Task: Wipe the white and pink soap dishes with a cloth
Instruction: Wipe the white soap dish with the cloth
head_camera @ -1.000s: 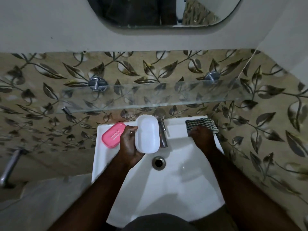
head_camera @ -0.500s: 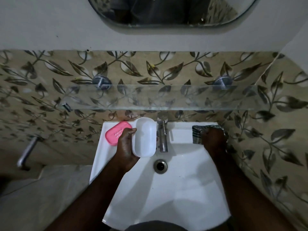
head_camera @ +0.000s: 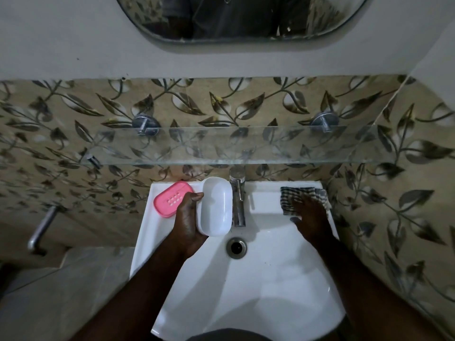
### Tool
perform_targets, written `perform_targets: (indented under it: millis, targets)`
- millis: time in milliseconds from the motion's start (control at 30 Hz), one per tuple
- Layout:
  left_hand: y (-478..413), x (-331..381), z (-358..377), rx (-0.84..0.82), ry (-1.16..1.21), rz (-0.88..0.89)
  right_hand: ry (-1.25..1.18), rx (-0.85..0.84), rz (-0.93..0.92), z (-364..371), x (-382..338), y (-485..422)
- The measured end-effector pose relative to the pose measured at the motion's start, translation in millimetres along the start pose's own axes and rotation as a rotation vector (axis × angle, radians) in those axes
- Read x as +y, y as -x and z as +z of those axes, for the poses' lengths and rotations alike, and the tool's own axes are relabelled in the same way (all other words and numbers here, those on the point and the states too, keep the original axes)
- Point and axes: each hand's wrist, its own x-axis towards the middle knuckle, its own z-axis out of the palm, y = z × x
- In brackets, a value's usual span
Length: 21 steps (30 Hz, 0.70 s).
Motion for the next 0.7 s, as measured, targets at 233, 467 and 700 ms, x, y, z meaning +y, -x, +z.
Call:
perform_targets:
  millis: [233,467,700]
  targets:
    - [2,0,-7,-0.016,-0.010,0.019,-0.093,0.193,0.094,-14,-14,-15]
    - [5,-3,-13,-0.005,-0.054,0.037,-1.490,-0.156,0.420,-37,-86,22]
    - [13,-15,-22,0.114,-0.137,0.056,-2.076,-0.653,0.452,-54,-133,39]
